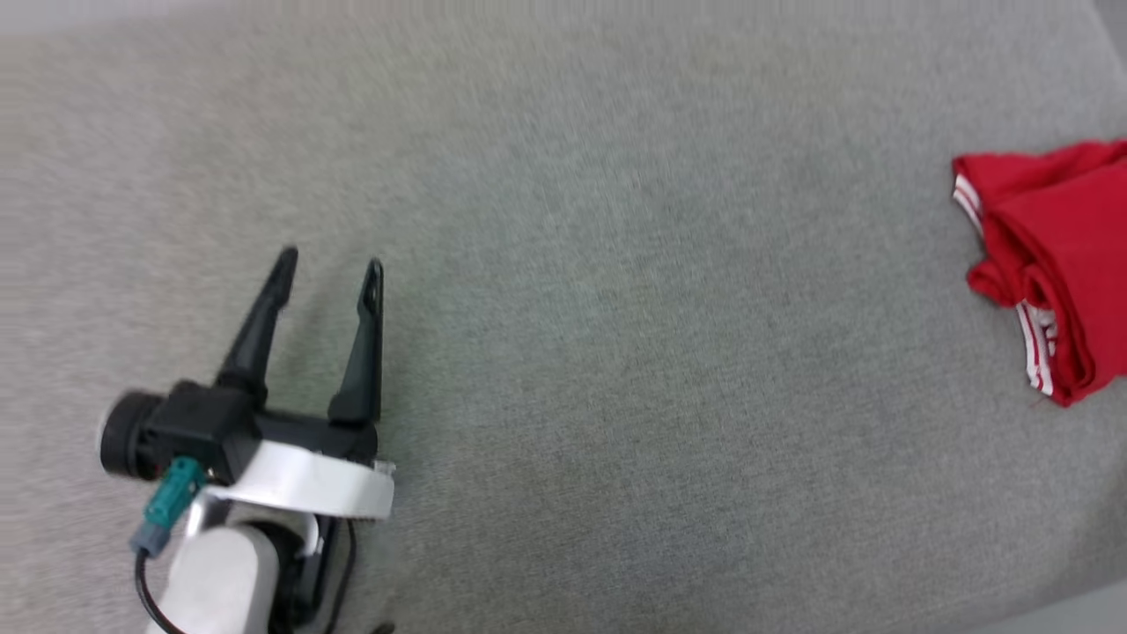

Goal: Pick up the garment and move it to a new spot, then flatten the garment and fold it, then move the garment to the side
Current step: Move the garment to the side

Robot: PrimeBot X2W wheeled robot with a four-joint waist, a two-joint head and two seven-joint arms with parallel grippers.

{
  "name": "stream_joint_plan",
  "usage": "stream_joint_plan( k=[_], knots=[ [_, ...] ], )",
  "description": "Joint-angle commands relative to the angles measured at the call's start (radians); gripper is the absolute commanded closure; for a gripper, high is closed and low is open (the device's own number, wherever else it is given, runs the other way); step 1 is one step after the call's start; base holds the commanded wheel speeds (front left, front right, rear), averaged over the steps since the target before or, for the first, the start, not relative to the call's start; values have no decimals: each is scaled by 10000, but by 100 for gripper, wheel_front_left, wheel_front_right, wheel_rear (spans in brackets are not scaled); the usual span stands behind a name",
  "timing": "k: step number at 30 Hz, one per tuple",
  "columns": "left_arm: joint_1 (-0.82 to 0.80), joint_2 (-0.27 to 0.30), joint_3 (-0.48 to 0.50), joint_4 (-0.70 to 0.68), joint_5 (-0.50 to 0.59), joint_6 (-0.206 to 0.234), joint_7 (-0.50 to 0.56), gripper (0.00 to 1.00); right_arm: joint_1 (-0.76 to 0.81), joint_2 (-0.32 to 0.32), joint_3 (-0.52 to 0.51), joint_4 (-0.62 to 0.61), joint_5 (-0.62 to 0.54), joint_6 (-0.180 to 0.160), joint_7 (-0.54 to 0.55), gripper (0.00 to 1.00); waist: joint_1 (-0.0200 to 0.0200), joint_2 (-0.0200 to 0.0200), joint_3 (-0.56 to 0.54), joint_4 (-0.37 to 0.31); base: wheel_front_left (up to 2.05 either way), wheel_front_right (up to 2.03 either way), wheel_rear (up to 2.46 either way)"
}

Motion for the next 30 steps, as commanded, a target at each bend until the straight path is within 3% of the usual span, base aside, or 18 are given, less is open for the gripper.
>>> stream_joint_plan(
  k=[1, 3, 7, 16, 24, 30],
  knots=[
    [180, -58, 31, 84, -42, 56, -72, 0, 239, 95, 35, -73, 129, -12, -180, 0, 3, 0, -744, 365, 0, 0, 0],
    [447, -135, 69, 286, -141, 135, -136, 0, 721, 289, 120, -262, 145, -10, -601, 0, 3, 0, -1063, 475, 0, 0, 0],
    [1042, -347, 153, 836, -383, 293, -297, 0, 2069, 1311, 698, -1204, 235, -10, -1428, 0, 3, 0, -1828, 861, 0, 0, 0],
    [1548, -593, 536, 1379, -736, 574, -462, 0, 3728, 2730, 2353, -3502, 48, -10, -1402, 0, 3, 0, -2660, 1400, 0, 0, 0],
    [2073, -584, 799, 1562, -883, 763, -515, 0, 4814, 3353, 3825, -5355, -110, -10, -768, 0, 3, 0, -3440, 1797, 0, 0, 0],
    [2399, -335, 739, 1809, -709, 807, -435, 0, 5623, 3517, 4289, -6300, -376, -10, -326, 0, 3, 0, -3879, 1898, 0, 0, 0]
  ],
)
